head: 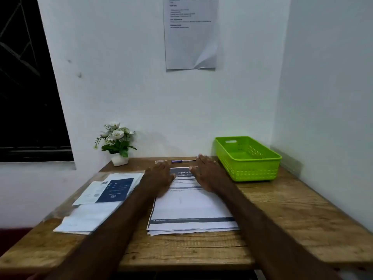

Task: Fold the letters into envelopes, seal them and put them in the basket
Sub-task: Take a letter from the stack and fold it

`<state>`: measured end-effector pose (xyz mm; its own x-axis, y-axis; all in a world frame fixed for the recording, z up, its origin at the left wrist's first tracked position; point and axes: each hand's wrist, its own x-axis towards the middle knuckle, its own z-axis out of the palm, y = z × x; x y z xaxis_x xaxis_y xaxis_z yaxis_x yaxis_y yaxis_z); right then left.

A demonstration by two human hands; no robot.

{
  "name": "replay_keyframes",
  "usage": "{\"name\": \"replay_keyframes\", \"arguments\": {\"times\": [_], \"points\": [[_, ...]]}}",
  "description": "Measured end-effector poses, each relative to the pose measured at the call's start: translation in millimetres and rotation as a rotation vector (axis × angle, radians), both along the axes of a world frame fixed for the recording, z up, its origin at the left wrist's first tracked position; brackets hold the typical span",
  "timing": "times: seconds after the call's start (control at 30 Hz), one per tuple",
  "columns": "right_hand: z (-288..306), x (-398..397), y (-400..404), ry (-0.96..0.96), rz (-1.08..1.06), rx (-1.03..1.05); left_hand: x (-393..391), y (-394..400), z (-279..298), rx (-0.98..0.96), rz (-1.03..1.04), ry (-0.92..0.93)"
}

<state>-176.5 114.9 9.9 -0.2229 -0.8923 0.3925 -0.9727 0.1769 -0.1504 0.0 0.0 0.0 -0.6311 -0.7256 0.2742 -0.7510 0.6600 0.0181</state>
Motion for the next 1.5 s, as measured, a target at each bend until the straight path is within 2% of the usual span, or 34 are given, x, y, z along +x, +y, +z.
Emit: {"name": "replay_keyframes", "arguments": {"times": [0.27,0.47,0.57,1.1,1.5], "points": [[-21,-1,4,-0.067,-0.015,0.141,5,-30,11,0.119,0.048,0.033],[-26,-4,-2,-0.082,-0.028,0.128,17,-41,-9,0.081,0.1,0.245],[-25,-3,-2,-0.09,-0.036,0.137,17,-42,-10,0.147,0.119,0.344],[-28,-6,-4,-0.089,-0.029,0.135,12,-37,-8,0.174,0.127,0.4],[-28,-5,-3,-0.074,-0.027,0.14,9,-39,-12,0.098,0.164,0.366]]}}
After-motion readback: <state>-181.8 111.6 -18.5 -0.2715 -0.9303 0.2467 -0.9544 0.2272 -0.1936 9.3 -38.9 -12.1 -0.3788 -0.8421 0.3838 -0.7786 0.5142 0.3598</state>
